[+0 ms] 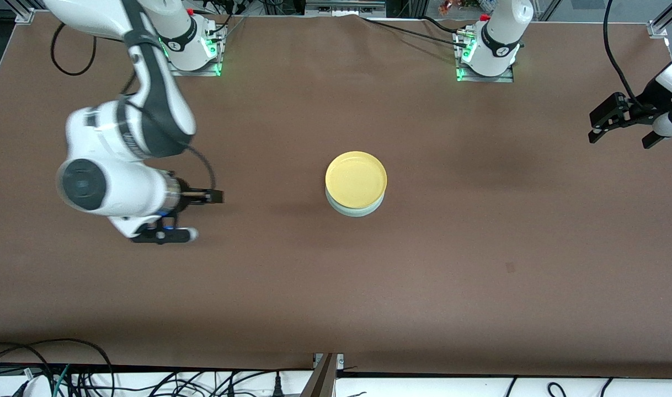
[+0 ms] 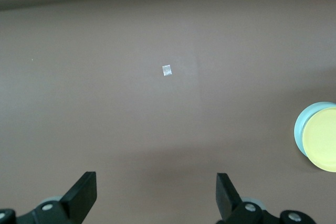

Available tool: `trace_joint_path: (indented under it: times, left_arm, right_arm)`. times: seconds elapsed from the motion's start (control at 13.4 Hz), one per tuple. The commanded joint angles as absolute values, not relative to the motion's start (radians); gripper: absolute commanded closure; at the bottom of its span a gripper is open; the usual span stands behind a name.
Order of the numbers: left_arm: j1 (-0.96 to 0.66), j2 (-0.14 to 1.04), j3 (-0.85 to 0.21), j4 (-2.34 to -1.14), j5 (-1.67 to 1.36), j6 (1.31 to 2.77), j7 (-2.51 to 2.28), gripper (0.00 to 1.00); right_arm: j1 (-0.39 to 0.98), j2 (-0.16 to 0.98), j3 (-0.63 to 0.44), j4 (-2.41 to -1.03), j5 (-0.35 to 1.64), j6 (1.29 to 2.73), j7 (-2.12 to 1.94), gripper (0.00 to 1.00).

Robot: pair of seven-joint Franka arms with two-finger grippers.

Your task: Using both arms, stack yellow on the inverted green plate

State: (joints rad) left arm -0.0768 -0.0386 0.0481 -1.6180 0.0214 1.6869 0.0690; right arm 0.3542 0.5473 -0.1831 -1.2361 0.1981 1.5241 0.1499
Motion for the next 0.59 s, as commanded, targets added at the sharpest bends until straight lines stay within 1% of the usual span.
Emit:
trace_joint_path:
  times: [0.0, 0.22, 0.37, 0.52]
  left_arm:
    - [-0.075, 0.023, 0.037, -1.556, 0.003, 1.663, 0.072, 0.0]
    - [-0.081, 0.023, 0.032, -1.552, 0.014, 1.661, 0.072, 0.0]
    - [-0.083, 0.023, 0.032, -1.552, 0.015, 1.66, 0.074, 0.0]
    - [-0.081, 0.026, 0.034, -1.552, 0.014, 1.66, 0.072, 0.0]
  right_arm:
    - [0.298, 0.519, -0.19, -1.154, 0.183, 1.387, 0.056, 0.0]
    - [0.267, 0.442, -0.201, -1.158, 0.1, 1.345, -0.002, 0.0]
    - [0.246, 0.358, -0.195, -1.231, 0.051, 1.342, 0.003, 0.0]
    - [0.168, 0.28, -0.116, -1.279, 0.02, 1.344, -0.003, 0.0]
